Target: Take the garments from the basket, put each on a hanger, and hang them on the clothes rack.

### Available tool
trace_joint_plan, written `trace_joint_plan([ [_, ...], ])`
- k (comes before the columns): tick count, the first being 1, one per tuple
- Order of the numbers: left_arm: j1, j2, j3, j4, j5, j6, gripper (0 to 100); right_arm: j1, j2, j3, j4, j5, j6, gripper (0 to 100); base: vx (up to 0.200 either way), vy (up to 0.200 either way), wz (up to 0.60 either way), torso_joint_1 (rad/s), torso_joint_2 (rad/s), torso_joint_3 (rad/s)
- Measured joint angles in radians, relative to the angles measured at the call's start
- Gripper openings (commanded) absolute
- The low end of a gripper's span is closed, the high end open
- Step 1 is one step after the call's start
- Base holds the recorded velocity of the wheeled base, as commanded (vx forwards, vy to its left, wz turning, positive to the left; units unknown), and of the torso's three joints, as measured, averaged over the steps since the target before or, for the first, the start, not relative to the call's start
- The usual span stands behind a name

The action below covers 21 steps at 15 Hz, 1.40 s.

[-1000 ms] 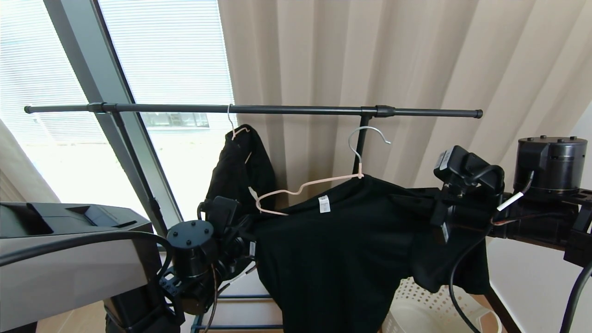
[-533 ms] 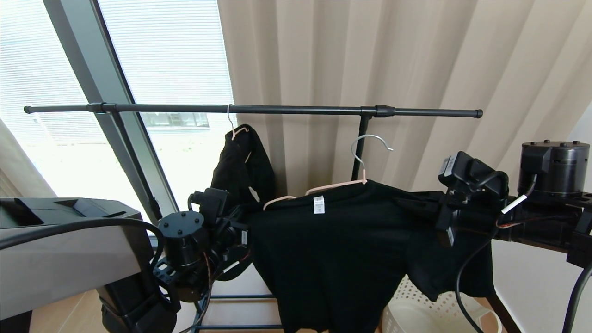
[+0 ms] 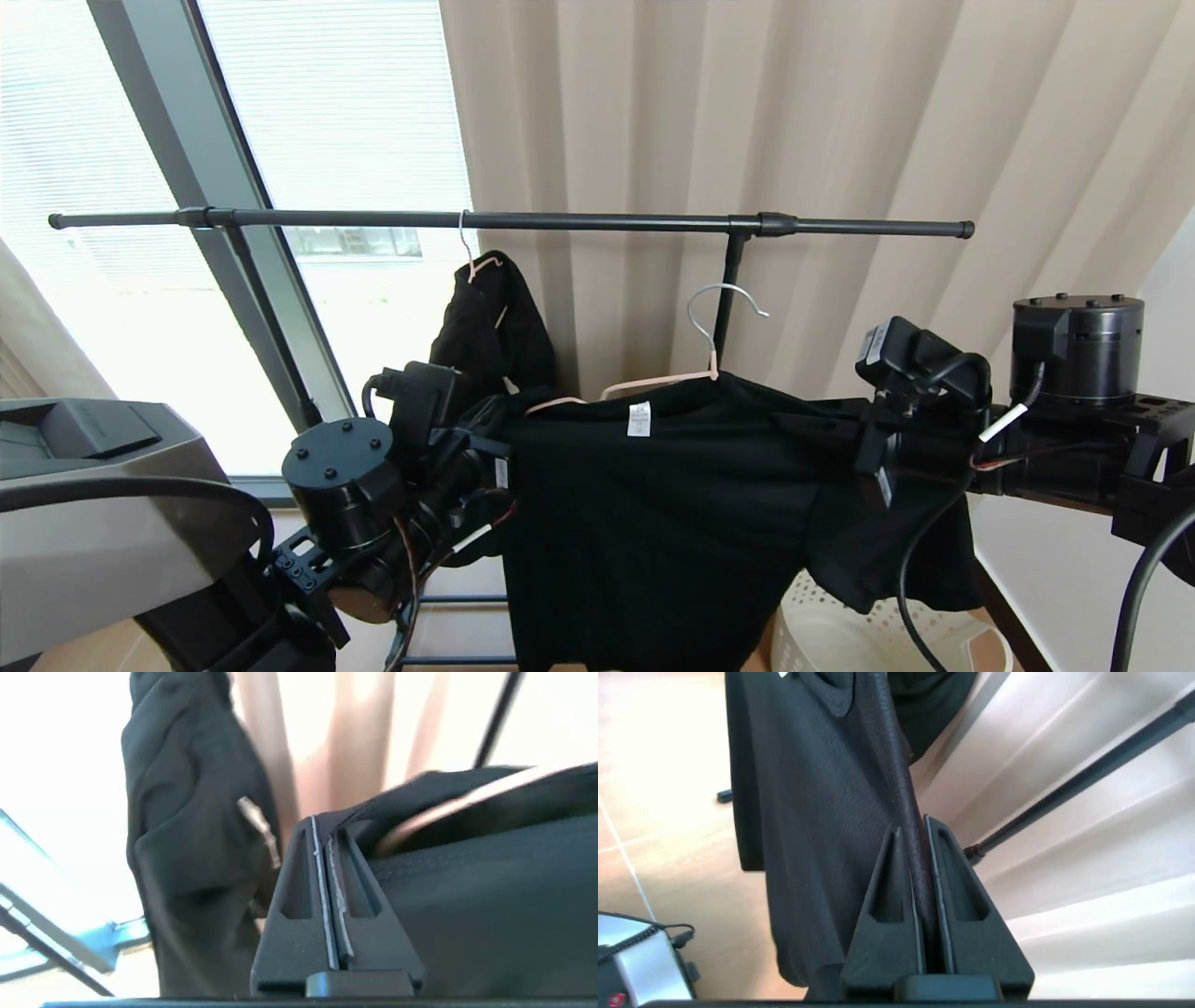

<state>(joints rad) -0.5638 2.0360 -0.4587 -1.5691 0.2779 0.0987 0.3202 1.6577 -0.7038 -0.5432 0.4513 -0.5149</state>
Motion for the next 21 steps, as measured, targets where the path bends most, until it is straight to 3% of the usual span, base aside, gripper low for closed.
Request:
trace_joint_plan([
  [3, -0.020, -0.043, 0.015, 0.000, -0.001, 0.001, 0, 0.009, 0.010, -0.002, 0.000, 0.003, 0.005, 0, 0.000, 0.000, 0.00, 0.000, 0.00, 0.000],
  [7, -0.051, -0.080, 0.029, 0.000, 0.000, 0.001, 0, 0.031, 0.027, -0.003, -0.075, 0.009, 0.125, 0, 0.000, 0.000, 0.00, 0.000, 0.00, 0.000],
  [10, -0.055, -0.101, 0.035, 0.000, -0.001, 0.009, 0, 0.041, 0.032, 0.021, -0.104, 0.071, 0.137, 0, 0.000, 0.000, 0.00, 0.000, 0.00, 0.000],
  [12, -0.053, -0.123, 0.034, 0.003, -0.001, 0.014, 0, 0.019, 0.021, 0.026, -0.103, 0.160, 0.137, 0, 0.000, 0.000, 0.00, 0.000, 0.00, 0.000],
  [13, -0.053, -0.144, 0.026, 0.043, -0.003, 0.018, 0, 0.012, 0.017, 0.026, -0.103, 0.193, 0.137, 0, 0.000, 0.000, 0.00, 0.000, 0.00, 0.000],
  [17, -0.064, -0.266, -0.147, 0.451, -0.007, 0.033, 0, 0.002, 0.004, 0.033, -0.103, 0.208, 0.139, 0, 0.000, 0.000, 0.00, 0.000, 0.00, 0.000],
  [21, -0.028, -0.387, -0.207, 0.688, -0.007, 0.037, 0, -0.052, -0.049, 0.051, -0.102, 0.274, 0.130, 0, 0.000, 0.000, 0.00, 0.000, 0.00, 0.000],
])
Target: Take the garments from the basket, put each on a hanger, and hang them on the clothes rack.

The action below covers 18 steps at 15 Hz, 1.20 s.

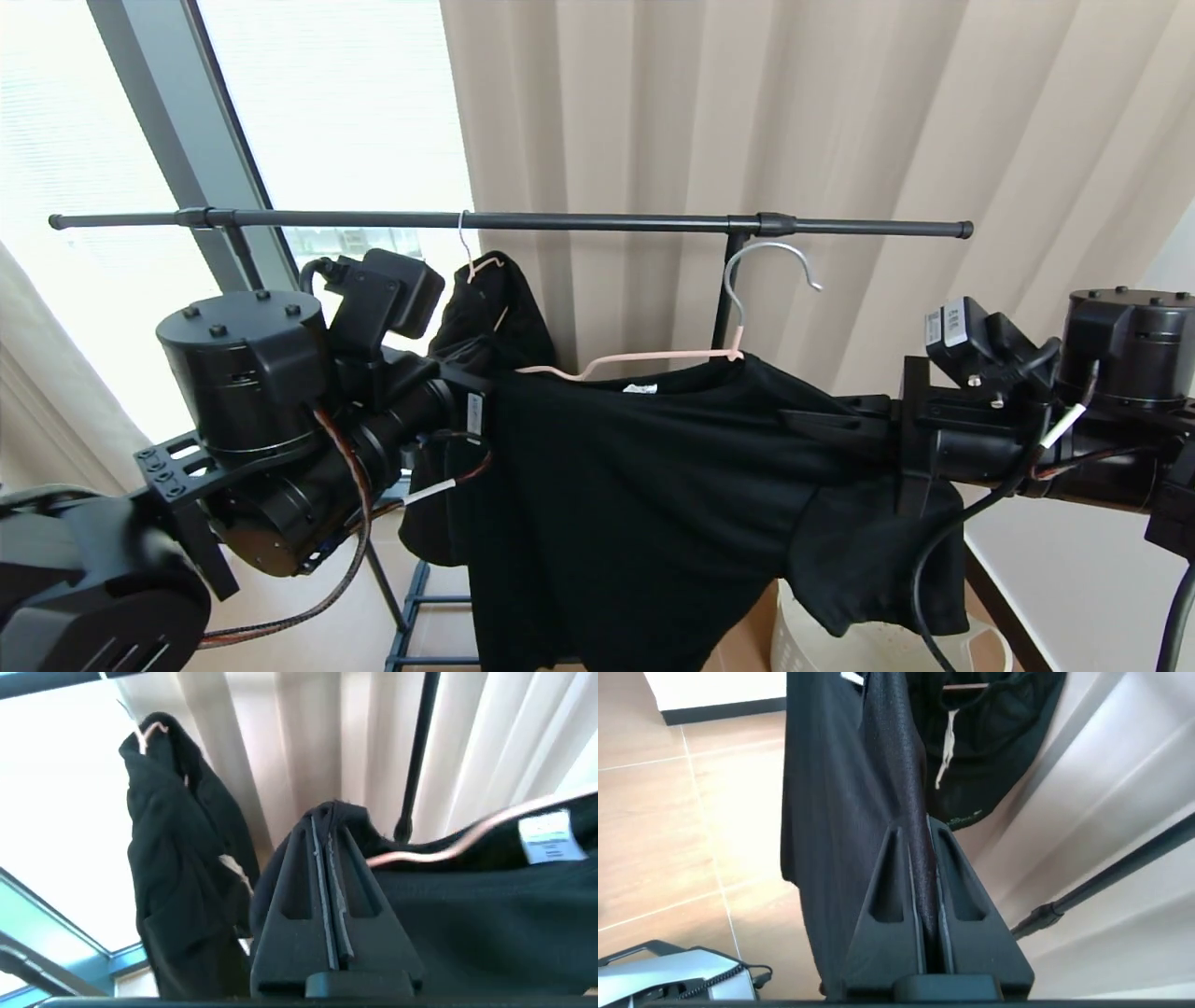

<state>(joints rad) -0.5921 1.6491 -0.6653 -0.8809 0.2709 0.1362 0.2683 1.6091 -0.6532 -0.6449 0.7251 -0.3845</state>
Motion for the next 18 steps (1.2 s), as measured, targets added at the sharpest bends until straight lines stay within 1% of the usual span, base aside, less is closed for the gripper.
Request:
trace_joint_plan([
  [1, 0.013, -0.017, -0.001, 0.026, -0.001, 0.001, 0, -0.006, -0.007, 0.001, -0.001, 0.003, 0.000, 0, 0.000, 0.000, 0.00, 0.000, 0.00, 0.000],
  [3, 0.029, -0.042, -0.003, 0.043, -0.004, 0.005, 0, -0.011, -0.016, 0.003, 0.000, 0.007, 0.000, 0, 0.000, 0.000, 0.00, 0.000, 0.00, 0.000],
  [4, 0.032, -0.049, -0.004, 0.043, -0.005, 0.019, 0, -0.013, -0.018, 0.006, -0.001, 0.014, 0.000, 0, 0.000, 0.000, 0.00, 0.000, 0.00, 0.000],
  [6, 0.035, -0.054, -0.005, 0.043, -0.033, 0.052, 0, -0.010, -0.024, 0.015, -0.001, 0.020, -0.001, 0, 0.000, 0.000, 0.00, 0.000, 0.00, 0.000],
  [7, 0.036, -0.056, -0.005, 0.043, -0.070, 0.056, 0, -0.005, -0.027, 0.021, 0.000, 0.021, -0.001, 0, 0.000, 0.000, 0.00, 0.000, 0.00, 0.000],
  [9, 0.024, -0.059, -0.007, 0.043, -0.099, 0.059, 0, 0.015, -0.026, 0.025, -0.001, 0.015, 0.001, 0, 0.000, 0.000, 0.00, 0.000, 0.00, 0.000],
  [10, 0.008, -0.060, -0.007, 0.043, -0.103, 0.058, 0, 0.029, -0.019, 0.018, -0.001, 0.003, 0.005, 0, 0.000, 0.000, 0.00, 0.000, 0.00, 0.000],
  [12, -0.054, -0.062, -0.007, 0.043, -0.107, 0.057, 0, 0.059, 0.002, 0.005, -0.003, -0.077, 0.015, 0, 0.000, 0.000, 0.00, 0.000, 0.00, 0.000],
  [13, -0.077, -0.061, -0.007, 0.042, -0.109, 0.056, 0, 0.069, 0.010, 0.005, -0.004, -0.084, 0.015, 0, 0.000, 0.000, 0.00, 0.000, 0.00, 0.000],
  [14, -0.088, -0.058, -0.006, 0.042, -0.109, 0.056, 0, 0.076, 0.014, 0.010, -0.004, -0.079, 0.013, 0, 0.000, 0.000, 0.00, 0.000, 0.00, 0.000],
  [16, -0.086, -0.051, -0.007, 0.041, -0.123, 0.051, 0, 0.080, 0.016, 0.030, -0.003, -0.013, -0.022, 0, 0.000, 0.000, 0.00, 0.000, 0.00, 0.000],
  [18, -0.082, -0.049, 0.000, 0.041, -0.153, 0.034, 0, 0.091, 0.021, 0.036, -0.003, 0.000, -0.028, 0, 0.000, 0.000, 0.00, 0.000, 0.00, 0.000],
])
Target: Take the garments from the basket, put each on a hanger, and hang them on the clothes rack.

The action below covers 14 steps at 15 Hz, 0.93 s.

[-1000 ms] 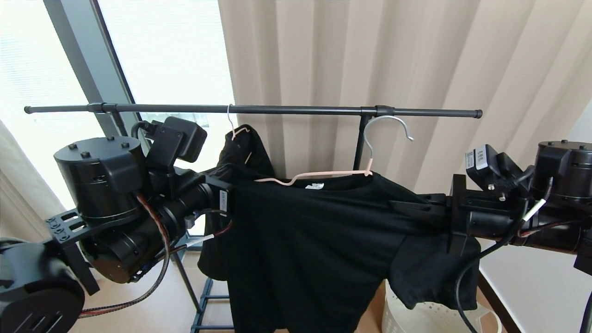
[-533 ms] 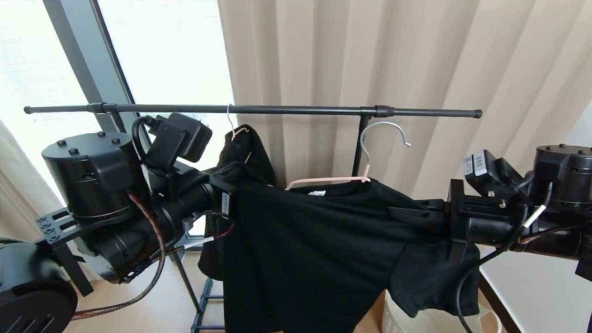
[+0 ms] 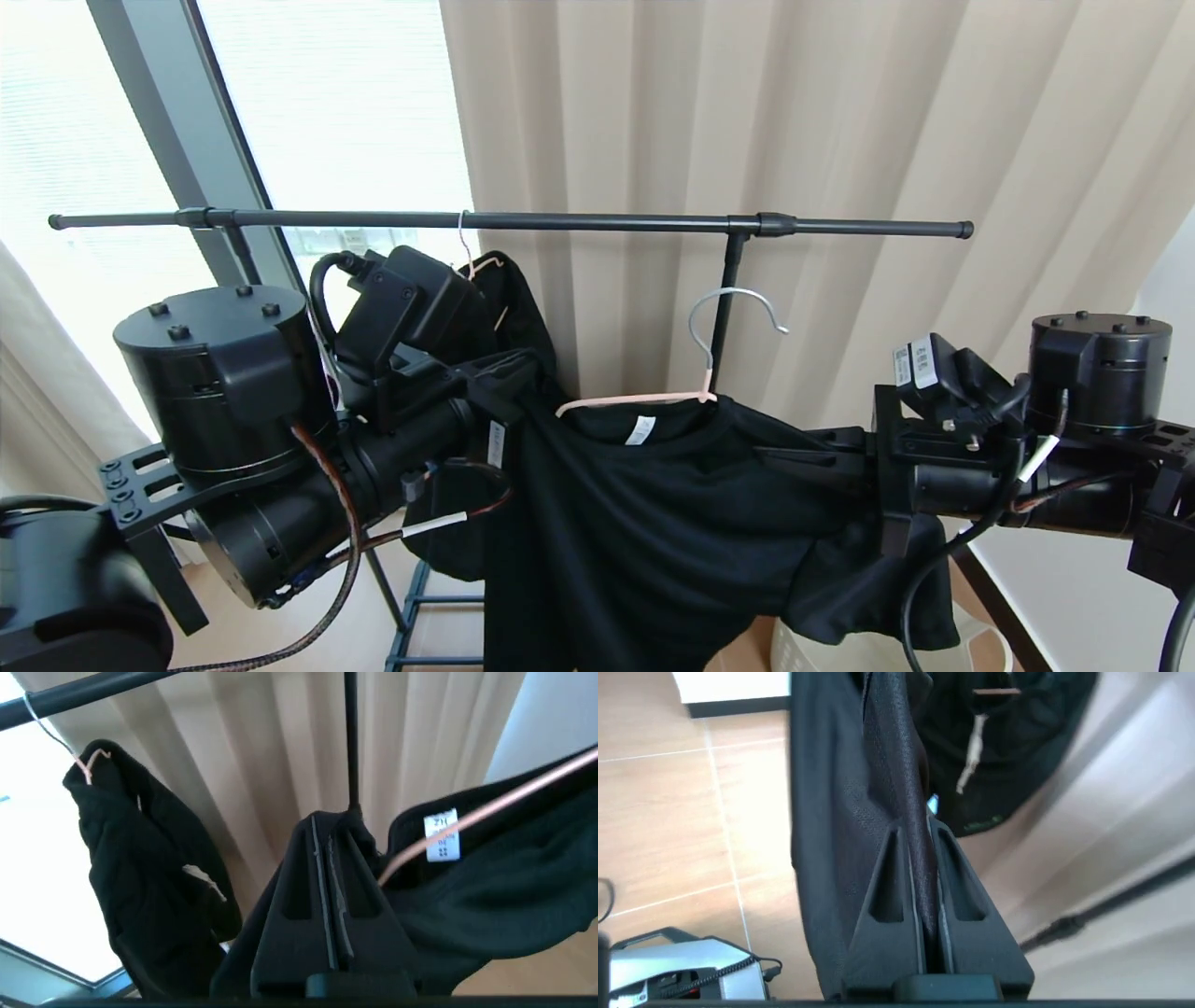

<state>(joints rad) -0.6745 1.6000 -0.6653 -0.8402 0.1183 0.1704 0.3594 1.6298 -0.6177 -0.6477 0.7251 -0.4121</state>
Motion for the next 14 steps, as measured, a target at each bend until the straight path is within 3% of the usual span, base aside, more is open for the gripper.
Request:
trace_joint_plan([
  [2, -0.007, 0.000, 0.002, 0.000, -0.015, -0.009, 0, 0.025, 0.021, -0.005, -0.003, -0.006, 0.003, 0, 0.000, 0.000, 0.00, 0.000, 0.00, 0.000],
  [4, -0.015, -0.007, -0.013, 0.005, -0.086, -0.011, 0, 0.046, 0.059, -0.021, -0.006, -0.011, 0.021, 0, 0.000, 0.000, 0.00, 0.000, 0.00, 0.000],
  [7, -0.024, -0.011, -0.050, 0.028, -0.099, -0.011, 0, 0.061, 0.103, -0.029, -0.056, -0.012, 0.055, 0, 0.000, 0.000, 0.00, 0.000, 0.00, 0.000],
  [14, -0.118, 0.009, -0.161, 0.069, -0.098, -0.009, 0, 0.089, 0.197, 0.012, -0.361, -0.012, 0.264, 0, 0.000, 0.000, 0.00, 0.000, 0.00, 0.000],
])
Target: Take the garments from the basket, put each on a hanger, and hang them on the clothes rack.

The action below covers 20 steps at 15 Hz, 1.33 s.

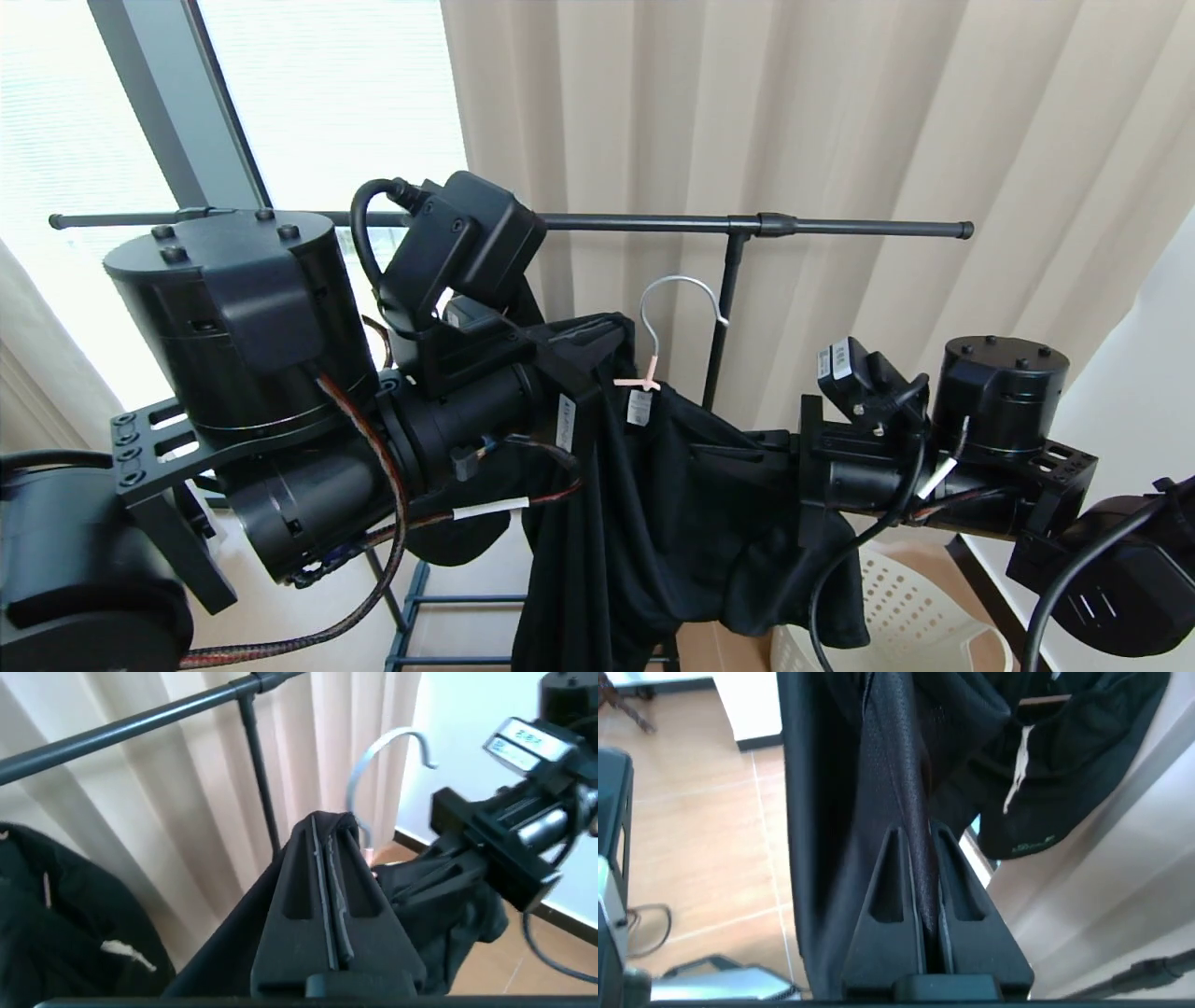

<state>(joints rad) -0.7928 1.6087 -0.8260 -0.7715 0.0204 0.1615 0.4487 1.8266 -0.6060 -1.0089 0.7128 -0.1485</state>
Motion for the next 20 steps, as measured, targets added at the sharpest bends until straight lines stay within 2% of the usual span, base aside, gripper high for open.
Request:
trace_joint_plan([
  [3, -0.002, 0.002, 0.013, 0.001, 0.006, 0.004, 0, -0.001, 0.014, 0.031, -0.167, -0.001, 0.114, 0, 0.000, 0.000, 0.00, 0.000, 0.00, 0.000],
  [6, 0.001, 0.002, 0.023, 0.018, 0.008, 0.009, 0, -0.011, 0.019, 0.064, -0.305, -0.004, 0.181, 0, 0.000, 0.000, 0.00, 0.000, 0.00, 0.000],
  [16, -0.003, 0.001, 0.044, 0.017, -0.001, 0.031, 0, -0.017, 0.025, 0.077, -0.311, -0.006, 0.183, 0, 0.000, 0.000, 0.00, 0.000, 0.00, 0.000],
  [17, -0.003, 0.000, 0.052, 0.016, -0.002, 0.030, 100, -0.018, 0.025, 0.077, -0.311, -0.006, 0.183, 0, 0.000, 0.000, 0.00, 0.000, 0.00, 0.000],
  [20, -0.001, -0.007, 0.059, 0.015, -0.001, 0.028, 100, -0.025, 0.027, 0.078, -0.311, -0.005, 0.181, 0, 0.000, 0.000, 0.00, 0.000, 0.00, 0.000],
])
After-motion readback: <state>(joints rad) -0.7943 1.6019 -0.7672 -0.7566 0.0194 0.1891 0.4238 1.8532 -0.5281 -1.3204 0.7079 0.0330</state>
